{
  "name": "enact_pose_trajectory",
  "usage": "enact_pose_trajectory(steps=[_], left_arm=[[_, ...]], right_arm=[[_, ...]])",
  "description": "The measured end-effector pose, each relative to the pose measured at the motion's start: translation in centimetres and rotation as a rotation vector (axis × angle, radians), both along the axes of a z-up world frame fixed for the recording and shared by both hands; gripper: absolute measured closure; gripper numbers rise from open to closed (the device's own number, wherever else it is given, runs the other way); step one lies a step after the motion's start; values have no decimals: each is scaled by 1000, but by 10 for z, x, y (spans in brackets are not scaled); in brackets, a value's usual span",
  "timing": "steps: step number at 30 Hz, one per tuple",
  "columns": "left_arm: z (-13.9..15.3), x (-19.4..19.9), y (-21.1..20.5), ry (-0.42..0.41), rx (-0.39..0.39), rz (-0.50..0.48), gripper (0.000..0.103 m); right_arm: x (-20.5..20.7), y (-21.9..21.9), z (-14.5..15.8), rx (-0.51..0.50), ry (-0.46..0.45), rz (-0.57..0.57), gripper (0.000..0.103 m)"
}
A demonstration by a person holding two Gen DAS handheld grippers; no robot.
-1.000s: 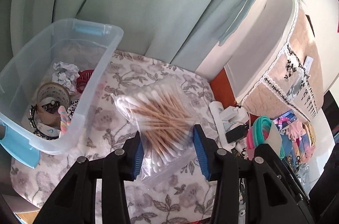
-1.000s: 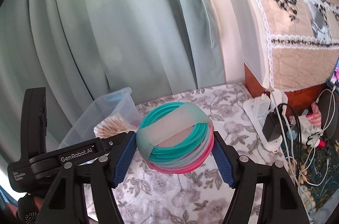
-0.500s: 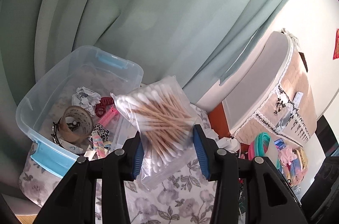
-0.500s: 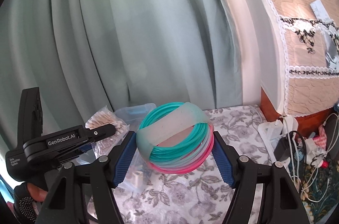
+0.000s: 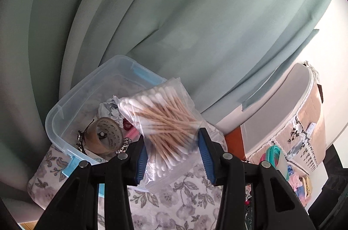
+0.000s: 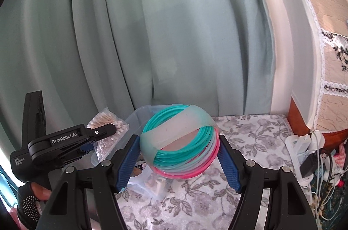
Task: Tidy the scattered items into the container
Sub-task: 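Lift and carry the swab bag with left tool while right tool carries the bangles to the container, then open right tool dropping the bangles into the container while left tool releases the swab bag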
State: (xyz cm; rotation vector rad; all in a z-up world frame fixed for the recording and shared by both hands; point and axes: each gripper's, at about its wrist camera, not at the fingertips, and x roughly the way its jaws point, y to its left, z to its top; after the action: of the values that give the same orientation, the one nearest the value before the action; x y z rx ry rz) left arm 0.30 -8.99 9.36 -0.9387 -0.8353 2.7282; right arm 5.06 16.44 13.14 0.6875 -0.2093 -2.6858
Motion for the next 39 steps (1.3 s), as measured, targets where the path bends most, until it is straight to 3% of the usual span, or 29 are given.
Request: enact_pose_trajectory(steps=[17,39], left_arm=[[-34,-13,-56,-61,66,80,58],[-60,-39,-77,-130,78,82,58]], right_arm=[[-40,-75,-22,81,-66,133,30],[-85,-130,-54,152,-165,228,30]])
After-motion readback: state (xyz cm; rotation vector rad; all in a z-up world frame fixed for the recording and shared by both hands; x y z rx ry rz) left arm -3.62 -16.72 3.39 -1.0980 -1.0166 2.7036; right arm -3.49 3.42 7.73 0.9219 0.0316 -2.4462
